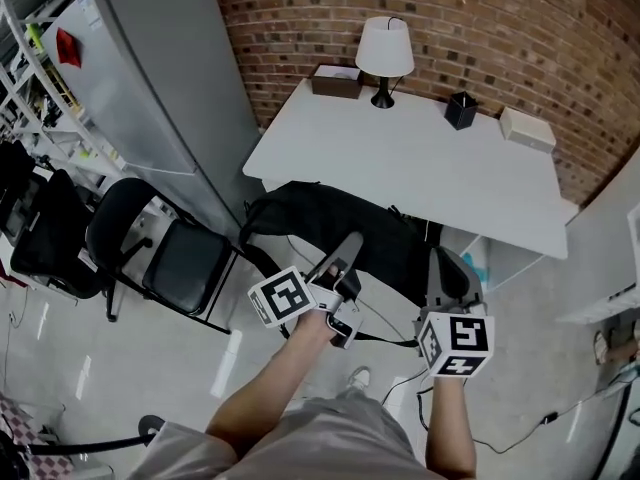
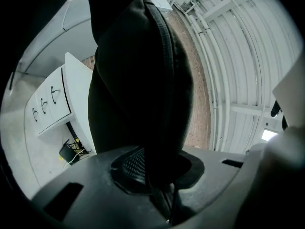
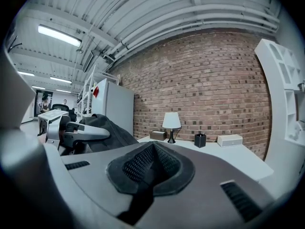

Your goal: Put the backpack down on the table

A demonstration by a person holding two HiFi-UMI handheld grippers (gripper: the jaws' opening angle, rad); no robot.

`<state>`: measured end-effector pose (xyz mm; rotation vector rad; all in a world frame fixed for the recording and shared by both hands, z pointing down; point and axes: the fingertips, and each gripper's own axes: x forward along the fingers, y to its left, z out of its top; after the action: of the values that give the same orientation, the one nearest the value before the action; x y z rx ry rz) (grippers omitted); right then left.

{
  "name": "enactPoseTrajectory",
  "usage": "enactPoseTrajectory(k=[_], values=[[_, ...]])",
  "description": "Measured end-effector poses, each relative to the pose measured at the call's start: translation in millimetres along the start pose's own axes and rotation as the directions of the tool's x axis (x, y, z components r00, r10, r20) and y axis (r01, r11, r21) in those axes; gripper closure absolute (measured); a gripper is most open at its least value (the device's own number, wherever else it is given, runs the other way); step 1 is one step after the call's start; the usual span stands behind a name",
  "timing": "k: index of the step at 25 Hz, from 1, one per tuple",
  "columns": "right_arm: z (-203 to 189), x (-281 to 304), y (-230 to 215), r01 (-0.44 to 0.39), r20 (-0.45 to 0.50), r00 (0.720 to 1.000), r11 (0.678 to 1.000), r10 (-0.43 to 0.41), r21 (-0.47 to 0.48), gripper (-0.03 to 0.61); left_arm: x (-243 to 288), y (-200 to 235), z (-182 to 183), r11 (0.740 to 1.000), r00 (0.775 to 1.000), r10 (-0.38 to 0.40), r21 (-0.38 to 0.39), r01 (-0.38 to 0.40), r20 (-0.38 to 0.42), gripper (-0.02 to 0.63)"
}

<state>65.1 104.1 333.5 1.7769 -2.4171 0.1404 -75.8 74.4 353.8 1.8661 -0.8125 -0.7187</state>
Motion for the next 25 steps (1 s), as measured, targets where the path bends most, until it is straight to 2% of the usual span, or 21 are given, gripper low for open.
enactPoseTrajectory(k=[6,14,18,22,25], values=[[1,13,-31,-0.025,0.0,1.0,1.0,0.025,-0.005,0.578,31,-1,-10,1.0,1.0,0.003,0.01,-0.003,0.02,0.551],[1,23,-50,-0.042,-0.007,0.999,0.999,0.042,-0.008,0.578,51,3,-16,1.0,0.999,0.016,0.002,-0.016,0.028,0.551],[2,31,-54,-0.036,-0.007,0.999,0.999,0.036,-0.014,0.578,60,6,-12,1.0,1.0,0.014,0.008,-0.014,0.018,0.551],[5,40,-63,-0.022,-0.017,1.0,1.0,0.022,-0.016,0.578,79,2,-9,0.999,1.0,-0.02,-0.048,0.02,0.014,0.551],[6,47,-75,0.007,-0.03,1.0,1.0,-0.007,-0.017,0.578,98,4,-8,0.999,0.999,-0.028,-0.042,0.027,-0.016,0.55]])
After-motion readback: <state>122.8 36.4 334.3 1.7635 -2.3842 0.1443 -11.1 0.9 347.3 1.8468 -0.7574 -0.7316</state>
